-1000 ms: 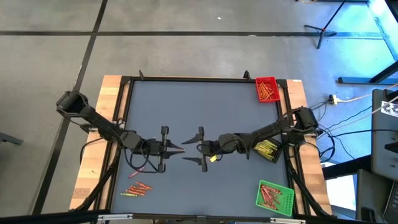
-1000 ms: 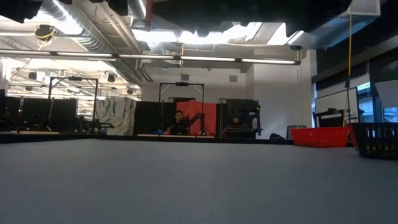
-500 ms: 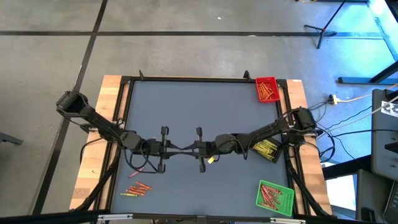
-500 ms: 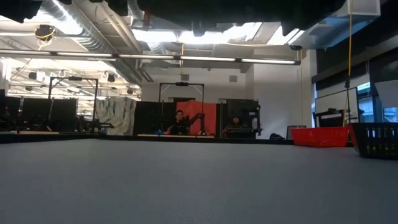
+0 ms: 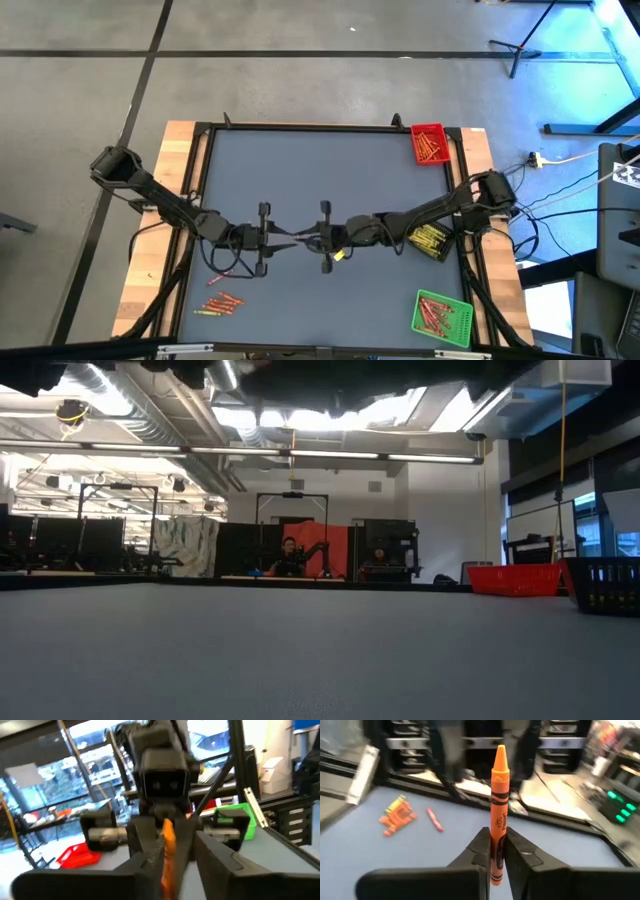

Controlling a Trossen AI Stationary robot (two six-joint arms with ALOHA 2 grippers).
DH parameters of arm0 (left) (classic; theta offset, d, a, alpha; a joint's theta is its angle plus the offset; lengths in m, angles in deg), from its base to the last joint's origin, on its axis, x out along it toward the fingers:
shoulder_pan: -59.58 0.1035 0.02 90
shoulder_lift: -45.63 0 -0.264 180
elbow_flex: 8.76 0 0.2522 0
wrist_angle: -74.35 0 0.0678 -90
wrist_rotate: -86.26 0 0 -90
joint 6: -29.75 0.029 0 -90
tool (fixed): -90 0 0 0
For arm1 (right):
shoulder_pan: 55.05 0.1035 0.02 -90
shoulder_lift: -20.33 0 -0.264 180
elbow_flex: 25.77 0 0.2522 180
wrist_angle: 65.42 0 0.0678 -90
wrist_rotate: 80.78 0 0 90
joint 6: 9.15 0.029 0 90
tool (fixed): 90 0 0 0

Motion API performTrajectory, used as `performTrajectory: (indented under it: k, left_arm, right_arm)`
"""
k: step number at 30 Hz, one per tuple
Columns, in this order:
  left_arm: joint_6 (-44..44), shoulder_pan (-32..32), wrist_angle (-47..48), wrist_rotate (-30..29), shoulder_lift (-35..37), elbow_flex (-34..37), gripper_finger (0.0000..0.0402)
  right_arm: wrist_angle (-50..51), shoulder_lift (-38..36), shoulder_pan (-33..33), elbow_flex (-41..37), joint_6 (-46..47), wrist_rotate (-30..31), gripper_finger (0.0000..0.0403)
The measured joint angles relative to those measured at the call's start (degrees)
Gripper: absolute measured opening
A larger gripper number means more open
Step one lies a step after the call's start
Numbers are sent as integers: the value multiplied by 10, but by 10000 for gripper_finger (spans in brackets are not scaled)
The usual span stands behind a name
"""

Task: Sort crayons
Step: Put the orange crayon into the red basket

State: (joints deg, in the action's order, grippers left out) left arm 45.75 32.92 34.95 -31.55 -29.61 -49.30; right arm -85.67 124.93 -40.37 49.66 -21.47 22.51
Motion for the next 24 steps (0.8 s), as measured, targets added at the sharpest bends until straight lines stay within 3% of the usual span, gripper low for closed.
performTrajectory:
  k: [4, 11, 16, 24]
  left_arm:
    - [-17, -4, 33, -45, 1, 0, 118]
    - [-21, -20, 102, -149, 1, 0, 123]
    - [-23, -20, 109, -147, 1, 0, 124]
    - [-24, -20, 112, -146, 1, 0, 124]
  right_arm:
    - [105, -41, 1, 0, 15, 63, 36]
    - [333, -151, 0, 0, 67, 176, 17]
    - [510, -248, -16, 0, 137, 261, 35]
    - [773, -346, -121, 0, 284, 270, 22]
